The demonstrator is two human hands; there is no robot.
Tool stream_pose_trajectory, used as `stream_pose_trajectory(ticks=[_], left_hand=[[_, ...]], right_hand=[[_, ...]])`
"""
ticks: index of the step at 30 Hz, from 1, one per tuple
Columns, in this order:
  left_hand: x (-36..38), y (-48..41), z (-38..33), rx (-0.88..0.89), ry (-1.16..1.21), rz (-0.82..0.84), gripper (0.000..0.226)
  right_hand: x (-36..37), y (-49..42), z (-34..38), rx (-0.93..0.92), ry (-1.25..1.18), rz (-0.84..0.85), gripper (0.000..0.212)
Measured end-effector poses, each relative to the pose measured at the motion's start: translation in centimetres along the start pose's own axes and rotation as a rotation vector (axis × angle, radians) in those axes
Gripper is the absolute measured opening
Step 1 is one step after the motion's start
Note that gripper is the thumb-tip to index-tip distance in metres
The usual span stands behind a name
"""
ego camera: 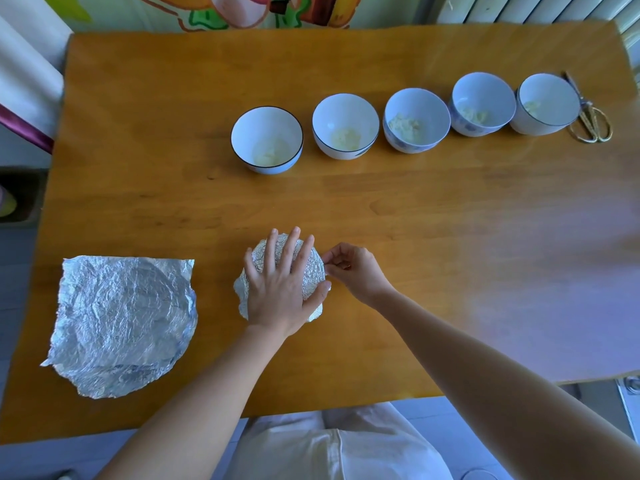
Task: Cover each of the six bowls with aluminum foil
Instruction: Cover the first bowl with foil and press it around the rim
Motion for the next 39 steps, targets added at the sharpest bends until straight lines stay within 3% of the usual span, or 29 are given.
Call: stream_pose_trajectory(ticks=[7, 13, 20, 22, 28, 35, 39], left_hand=[[0.1, -0.1, 0.0, -0.011, -0.003, 0.01, 0.082], [0.1, -0.2, 0.0, -0.021, -0.012, 0.022, 0.084], [0.1, -0.1, 0.0, -0.027, -0.005, 0.013, 0.084], [0.1, -0.2, 0.0, -0.03, -0.009, 0.012, 0.085], [-0.1, -0.2, -0.3, -0.066, -0.014, 0.017, 0.088], [-0.5, 0.0, -0.6, -0.148, 0.038, -0.015, 0.102], [-1.0, 0.9, 0.2, -0.221, 0.277, -0.158, 0.093]], right_hand=[[-0.1, -0.1, -0.2, 0.225, -0.2, 0.208, 0.009], [-0.6, -0.9, 0.7, 0.35, -0.132, 0.308, 0.013], [0.0, -0.2, 0.2, 0.301, -0.09, 0.084, 0.008], [0.1, 0.0, 0.2, 0.281, -0.101, 0.088, 0.009], [0.3, 0.6, 0.4, 0.213, -0.169, 0.126, 0.035], [0.5, -0.1, 1.6, 0.207, -0.003, 0.034, 0.02], [0.6, -0.6, 1.7, 0.203, -0.019, 0.067, 0.02]])
Point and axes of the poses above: each hand's wrist, its own y-axis away from the middle knuckle, its own x-axis out of the palm, z = x × y, the point moved 3 cm from there along -y, towards the middle knuckle, and after that the axes turned 13 degrees about y, right-handed, at the moved point
